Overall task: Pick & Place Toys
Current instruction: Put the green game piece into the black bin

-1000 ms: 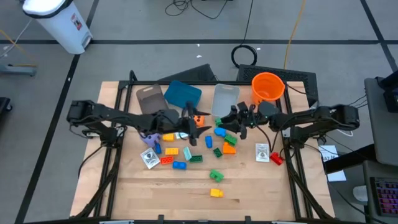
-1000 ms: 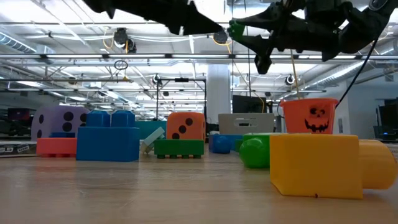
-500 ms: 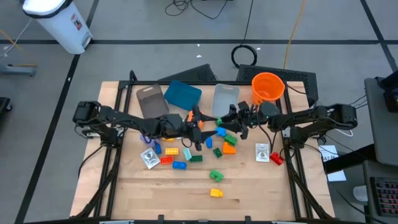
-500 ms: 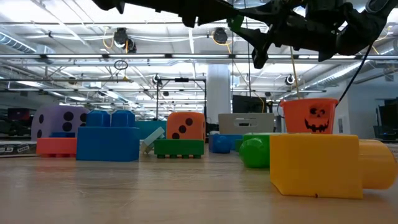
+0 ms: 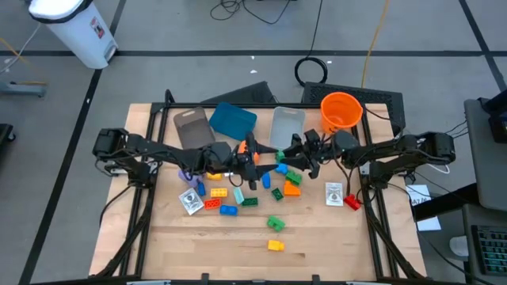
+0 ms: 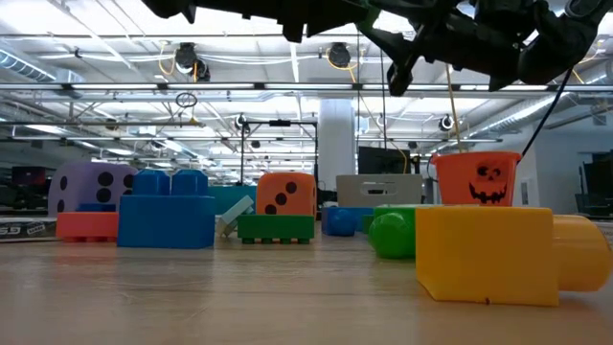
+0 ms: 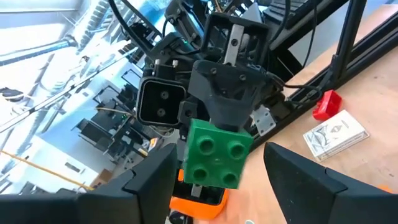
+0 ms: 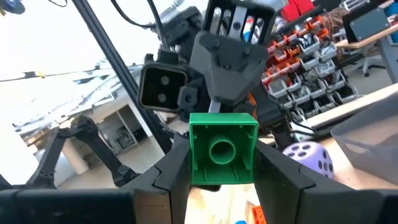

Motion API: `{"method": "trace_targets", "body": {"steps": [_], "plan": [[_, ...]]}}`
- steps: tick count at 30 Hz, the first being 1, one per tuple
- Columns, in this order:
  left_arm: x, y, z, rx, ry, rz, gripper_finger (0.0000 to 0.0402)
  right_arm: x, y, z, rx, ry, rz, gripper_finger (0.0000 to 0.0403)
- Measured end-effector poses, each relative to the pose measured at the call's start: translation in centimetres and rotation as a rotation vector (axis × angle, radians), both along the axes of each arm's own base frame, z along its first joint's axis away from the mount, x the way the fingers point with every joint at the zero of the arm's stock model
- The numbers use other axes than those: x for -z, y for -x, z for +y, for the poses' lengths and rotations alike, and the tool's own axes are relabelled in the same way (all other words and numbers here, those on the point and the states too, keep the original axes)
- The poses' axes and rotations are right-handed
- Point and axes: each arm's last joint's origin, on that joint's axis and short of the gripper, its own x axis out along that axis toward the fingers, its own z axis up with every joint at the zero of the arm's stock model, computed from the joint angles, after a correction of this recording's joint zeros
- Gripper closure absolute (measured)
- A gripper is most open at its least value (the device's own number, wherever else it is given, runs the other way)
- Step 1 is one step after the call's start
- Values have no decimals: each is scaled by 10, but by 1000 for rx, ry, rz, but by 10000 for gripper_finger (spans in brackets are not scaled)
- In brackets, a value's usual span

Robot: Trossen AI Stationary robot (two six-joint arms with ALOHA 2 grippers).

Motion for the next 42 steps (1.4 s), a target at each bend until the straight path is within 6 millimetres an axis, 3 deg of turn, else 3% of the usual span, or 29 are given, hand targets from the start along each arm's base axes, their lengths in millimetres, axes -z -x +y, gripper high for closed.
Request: {"method": "trace_targets", "body": {"steps": [18,27,30,38,42], "plan": [[-1,0,4,5,-8,-14,172,-9,-7,0,-1,11,11,266],[-1,0,4,4,-26,-11,240,-4,-10,0,-1,0,34,266],[-1,0,4,4,-34,-9,244,-4,-10,0,-1,6,29,264],[-2,1,0,-34,-28,-16,232,-6,-10,-1,17,47,-5,219],[-1,1,-1,-32,-10,-15,246,-7,-10,-1,18,53,-15,196]]}}
